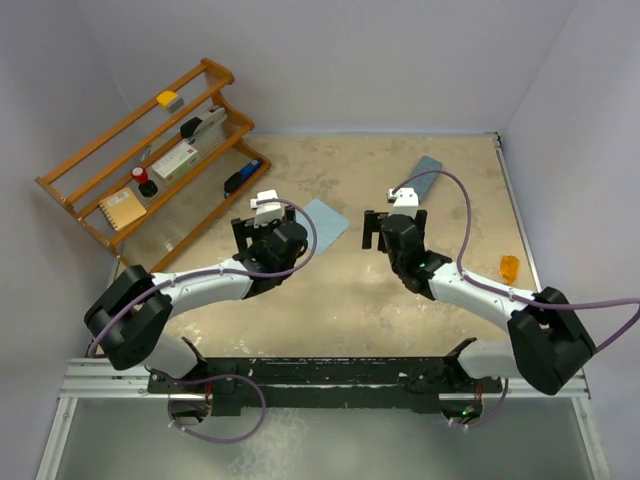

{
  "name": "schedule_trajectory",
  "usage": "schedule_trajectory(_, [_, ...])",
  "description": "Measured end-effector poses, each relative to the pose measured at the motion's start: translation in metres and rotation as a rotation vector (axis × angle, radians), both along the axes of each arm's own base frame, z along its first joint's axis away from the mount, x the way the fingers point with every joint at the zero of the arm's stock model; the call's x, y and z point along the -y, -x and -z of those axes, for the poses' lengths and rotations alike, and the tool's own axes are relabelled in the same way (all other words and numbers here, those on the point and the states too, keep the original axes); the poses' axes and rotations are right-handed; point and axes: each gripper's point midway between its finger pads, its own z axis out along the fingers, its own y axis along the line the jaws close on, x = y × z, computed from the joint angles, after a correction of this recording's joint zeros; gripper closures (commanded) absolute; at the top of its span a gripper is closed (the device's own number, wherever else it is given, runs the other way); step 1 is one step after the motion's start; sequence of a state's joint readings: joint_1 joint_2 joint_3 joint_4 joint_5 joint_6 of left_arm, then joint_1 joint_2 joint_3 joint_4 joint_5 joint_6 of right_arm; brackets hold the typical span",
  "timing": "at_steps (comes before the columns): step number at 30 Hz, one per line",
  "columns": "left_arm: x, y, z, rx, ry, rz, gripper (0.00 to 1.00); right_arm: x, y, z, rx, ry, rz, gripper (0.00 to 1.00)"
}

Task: Organize the sunglasses
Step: Pick up the sunglasses case at the center of the board.

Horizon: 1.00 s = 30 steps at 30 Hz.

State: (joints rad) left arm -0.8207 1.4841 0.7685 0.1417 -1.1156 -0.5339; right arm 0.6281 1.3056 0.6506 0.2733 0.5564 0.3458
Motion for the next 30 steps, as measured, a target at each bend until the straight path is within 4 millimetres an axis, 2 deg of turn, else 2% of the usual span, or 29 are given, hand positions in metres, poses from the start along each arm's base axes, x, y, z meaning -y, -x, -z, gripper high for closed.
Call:
schedule_trajectory(5, [0.001,0.001,-0.009,0.023,0.031,0.010,0.04,-0.002,0.001,-0.004,0.007,-0.012,-0.010,0.01])
schedule_trajectory(15, [-0.004,0.007,-0.005,0.030,0.048,0.022,0.06,-0.005,0.002,-0.010,0.016,-0.030,-0.027,0.01])
schedule_trajectory(24, [-0.005,0.011,-0.008,0.063,0.086,0.053,0.05,-0.002,0.006,-0.003,-0.024,-0.001,-0.027,0.01])
schedule_trajectory(27, [-0.005,0.012,-0.008,0.061,0.085,0.063,0.06,0.002,-0.002,-0.005,-0.047,0.021,0.006,0.01])
schedule_trajectory(30, [-0.003,0.012,-0.008,0.062,0.095,0.075,0.06,0.008,-0.024,-0.016,-0.059,0.031,0.064,0.01])
